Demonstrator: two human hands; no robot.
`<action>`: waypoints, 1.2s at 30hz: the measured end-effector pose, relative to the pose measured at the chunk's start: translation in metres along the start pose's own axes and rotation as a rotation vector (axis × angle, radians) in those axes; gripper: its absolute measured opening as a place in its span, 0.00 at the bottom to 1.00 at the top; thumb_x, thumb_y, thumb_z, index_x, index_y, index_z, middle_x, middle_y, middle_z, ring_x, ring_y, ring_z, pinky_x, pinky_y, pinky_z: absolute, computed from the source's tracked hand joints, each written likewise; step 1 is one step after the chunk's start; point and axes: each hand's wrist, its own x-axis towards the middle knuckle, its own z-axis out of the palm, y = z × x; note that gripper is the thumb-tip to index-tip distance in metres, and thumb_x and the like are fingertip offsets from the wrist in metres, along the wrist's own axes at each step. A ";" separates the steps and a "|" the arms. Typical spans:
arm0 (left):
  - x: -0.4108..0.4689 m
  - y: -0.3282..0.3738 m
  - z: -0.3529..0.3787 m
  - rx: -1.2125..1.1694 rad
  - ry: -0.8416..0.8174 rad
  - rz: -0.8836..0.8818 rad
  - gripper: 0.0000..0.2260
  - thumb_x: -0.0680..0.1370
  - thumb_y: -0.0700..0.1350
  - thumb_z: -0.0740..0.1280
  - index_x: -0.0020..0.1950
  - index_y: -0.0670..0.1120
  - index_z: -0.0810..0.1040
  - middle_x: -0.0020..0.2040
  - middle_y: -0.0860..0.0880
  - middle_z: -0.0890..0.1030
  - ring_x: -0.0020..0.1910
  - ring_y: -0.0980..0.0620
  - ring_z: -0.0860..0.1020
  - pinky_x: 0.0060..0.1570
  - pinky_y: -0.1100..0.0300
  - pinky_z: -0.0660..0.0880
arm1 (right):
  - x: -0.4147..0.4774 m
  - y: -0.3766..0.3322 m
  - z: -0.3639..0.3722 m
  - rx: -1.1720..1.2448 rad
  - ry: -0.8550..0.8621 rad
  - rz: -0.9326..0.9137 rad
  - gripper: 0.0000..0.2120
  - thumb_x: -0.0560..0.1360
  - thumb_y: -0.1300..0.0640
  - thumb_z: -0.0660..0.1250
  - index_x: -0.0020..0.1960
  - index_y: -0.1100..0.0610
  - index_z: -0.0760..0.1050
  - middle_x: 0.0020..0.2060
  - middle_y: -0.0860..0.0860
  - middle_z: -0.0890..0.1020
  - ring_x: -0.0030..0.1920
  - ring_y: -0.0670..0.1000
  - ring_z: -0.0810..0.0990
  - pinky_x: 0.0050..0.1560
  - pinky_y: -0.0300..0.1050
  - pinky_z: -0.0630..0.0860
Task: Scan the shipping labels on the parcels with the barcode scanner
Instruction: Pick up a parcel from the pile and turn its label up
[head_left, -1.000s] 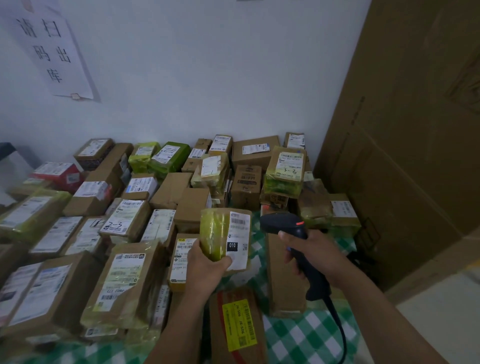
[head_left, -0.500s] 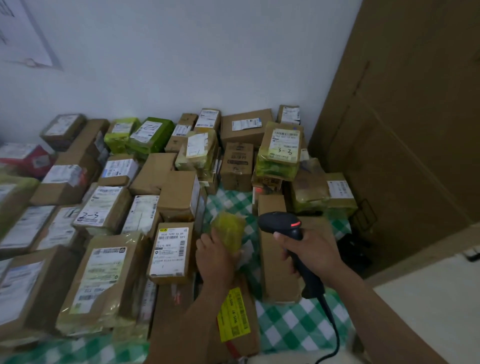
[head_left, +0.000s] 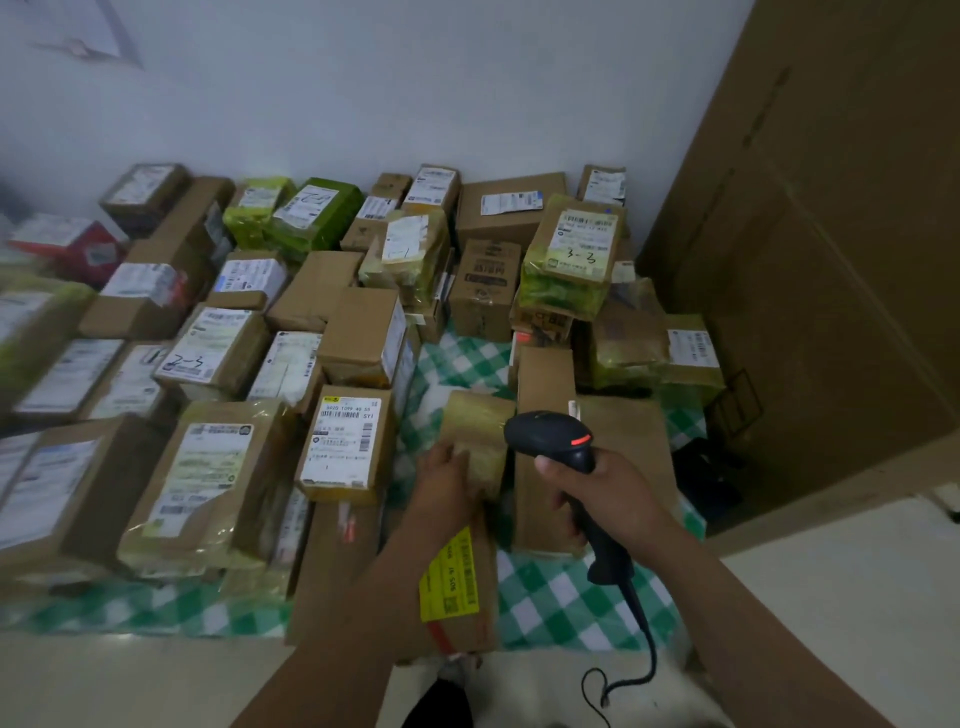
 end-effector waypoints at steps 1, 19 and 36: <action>-0.012 -0.003 0.002 -0.025 0.027 -0.011 0.25 0.78 0.47 0.68 0.73 0.42 0.69 0.77 0.40 0.60 0.75 0.40 0.60 0.71 0.56 0.59 | -0.004 0.002 -0.001 0.001 -0.015 -0.009 0.16 0.75 0.52 0.71 0.36 0.63 0.75 0.32 0.61 0.79 0.23 0.54 0.75 0.24 0.42 0.72; -0.138 -0.022 0.108 -0.084 0.189 -0.440 0.64 0.46 0.76 0.73 0.66 0.32 0.68 0.53 0.33 0.78 0.44 0.35 0.80 0.39 0.46 0.78 | -0.060 0.084 0.004 -0.182 -0.197 0.017 0.06 0.75 0.53 0.71 0.48 0.55 0.78 0.36 0.55 0.83 0.27 0.54 0.79 0.30 0.46 0.77; -0.176 -0.049 0.097 0.114 0.243 -0.211 0.53 0.58 0.68 0.61 0.71 0.31 0.66 0.62 0.34 0.74 0.56 0.34 0.74 0.53 0.39 0.75 | -0.081 0.074 0.008 -0.771 -0.333 -0.099 0.17 0.74 0.48 0.72 0.47 0.63 0.78 0.37 0.62 0.83 0.21 0.44 0.76 0.26 0.37 0.74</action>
